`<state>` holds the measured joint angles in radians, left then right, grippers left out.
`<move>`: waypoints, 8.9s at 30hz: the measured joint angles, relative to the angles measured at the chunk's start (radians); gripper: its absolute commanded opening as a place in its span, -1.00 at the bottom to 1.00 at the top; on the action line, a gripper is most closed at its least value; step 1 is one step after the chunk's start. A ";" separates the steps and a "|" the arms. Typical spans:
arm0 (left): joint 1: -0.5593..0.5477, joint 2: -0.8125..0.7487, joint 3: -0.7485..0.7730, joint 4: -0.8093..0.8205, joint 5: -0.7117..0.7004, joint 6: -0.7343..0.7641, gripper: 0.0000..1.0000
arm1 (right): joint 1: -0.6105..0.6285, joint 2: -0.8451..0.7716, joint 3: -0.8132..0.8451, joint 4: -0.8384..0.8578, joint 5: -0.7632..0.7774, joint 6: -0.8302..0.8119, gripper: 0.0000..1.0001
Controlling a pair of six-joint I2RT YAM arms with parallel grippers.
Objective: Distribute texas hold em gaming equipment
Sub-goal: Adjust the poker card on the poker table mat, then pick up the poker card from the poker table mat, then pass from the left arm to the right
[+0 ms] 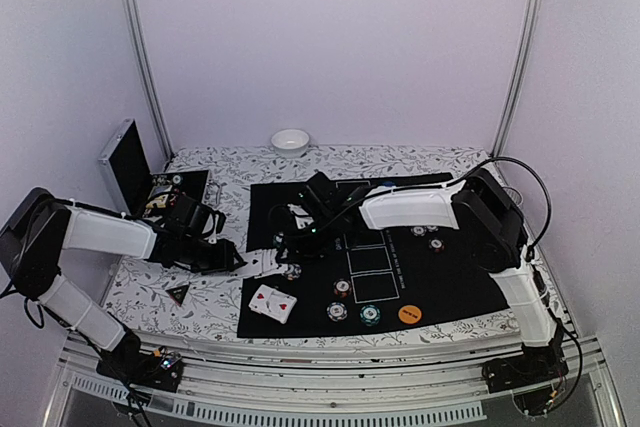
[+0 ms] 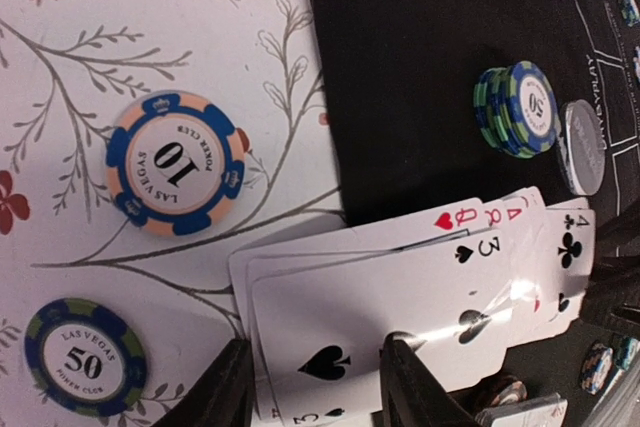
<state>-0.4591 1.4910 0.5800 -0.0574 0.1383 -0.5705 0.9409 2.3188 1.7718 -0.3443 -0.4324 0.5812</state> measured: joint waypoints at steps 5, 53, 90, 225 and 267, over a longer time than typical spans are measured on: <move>-0.001 0.000 -0.006 0.011 0.004 0.002 -0.10 | 0.002 0.054 0.054 0.007 -0.020 0.000 -0.40; -0.005 -0.095 -0.075 0.036 0.054 0.002 -0.21 | 0.020 0.288 0.415 -0.044 -0.163 0.008 -0.95; -0.549 -0.158 0.214 -0.420 -0.002 1.282 0.96 | -0.190 -0.570 -0.217 -0.061 0.012 -0.153 -0.96; -0.571 0.006 -0.039 0.219 -0.124 0.491 0.40 | -0.012 -0.125 -0.312 0.183 -0.483 0.114 -0.22; -0.485 -0.740 -0.057 0.287 0.033 0.524 0.96 | 0.000 -0.610 -0.110 -0.100 -0.339 -0.648 -0.96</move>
<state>-0.9443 0.7513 0.5228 0.2295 0.1711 -0.0467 0.9413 1.7088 1.6619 -0.4442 -0.7712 -0.0666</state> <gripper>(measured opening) 0.981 0.122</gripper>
